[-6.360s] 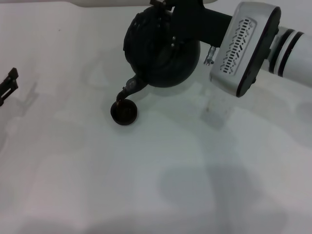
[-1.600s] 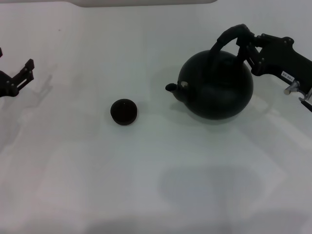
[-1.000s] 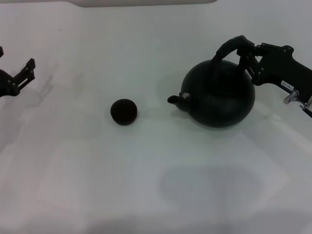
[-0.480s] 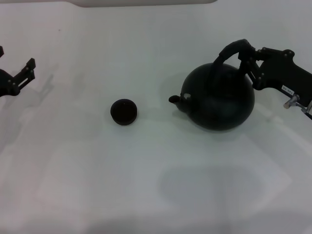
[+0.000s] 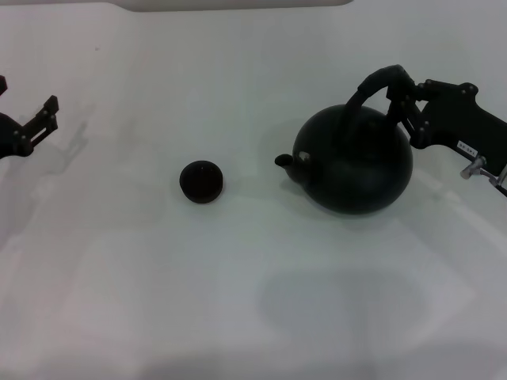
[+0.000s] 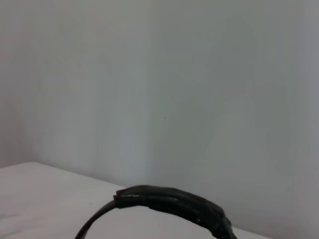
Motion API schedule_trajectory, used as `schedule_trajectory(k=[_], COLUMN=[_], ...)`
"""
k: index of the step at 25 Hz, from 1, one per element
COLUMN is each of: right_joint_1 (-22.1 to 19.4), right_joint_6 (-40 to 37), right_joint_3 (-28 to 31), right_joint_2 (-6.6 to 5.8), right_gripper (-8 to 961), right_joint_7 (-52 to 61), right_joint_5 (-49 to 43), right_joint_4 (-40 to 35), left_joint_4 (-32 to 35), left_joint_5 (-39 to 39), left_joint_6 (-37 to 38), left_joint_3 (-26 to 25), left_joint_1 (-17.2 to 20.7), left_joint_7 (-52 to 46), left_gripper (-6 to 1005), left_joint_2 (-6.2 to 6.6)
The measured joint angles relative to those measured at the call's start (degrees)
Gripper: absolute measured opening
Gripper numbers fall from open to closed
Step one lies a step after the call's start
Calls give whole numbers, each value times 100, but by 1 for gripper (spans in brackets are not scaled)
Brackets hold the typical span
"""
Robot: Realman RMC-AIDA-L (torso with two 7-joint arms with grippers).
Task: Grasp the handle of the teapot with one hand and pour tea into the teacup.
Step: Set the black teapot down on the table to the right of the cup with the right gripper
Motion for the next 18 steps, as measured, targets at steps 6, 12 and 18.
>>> schedule_trajectory(k=[6,12,18], right_joint_1=[0,0,0], right_joint_6=[-2,-6,-45], right_joint_3=[2,2,5], right_joint_2=[-1,-1,0], right_gripper=[107,106,105], right_joint_7=[-3,-11,-13], right_joint_5=[5,23,21], right_joint_4=[-25,-37,-41], left_joint_4=[0,1,1], left_joint_5=[0,0,0], left_joint_6=[0,0,0], left_joint_3=[-1,-2,-1], left_joint_1=[0,0,0], left_joint_7=[0,0,0], left_gripper=[836,835,835], left_joint_2=[0,0,0])
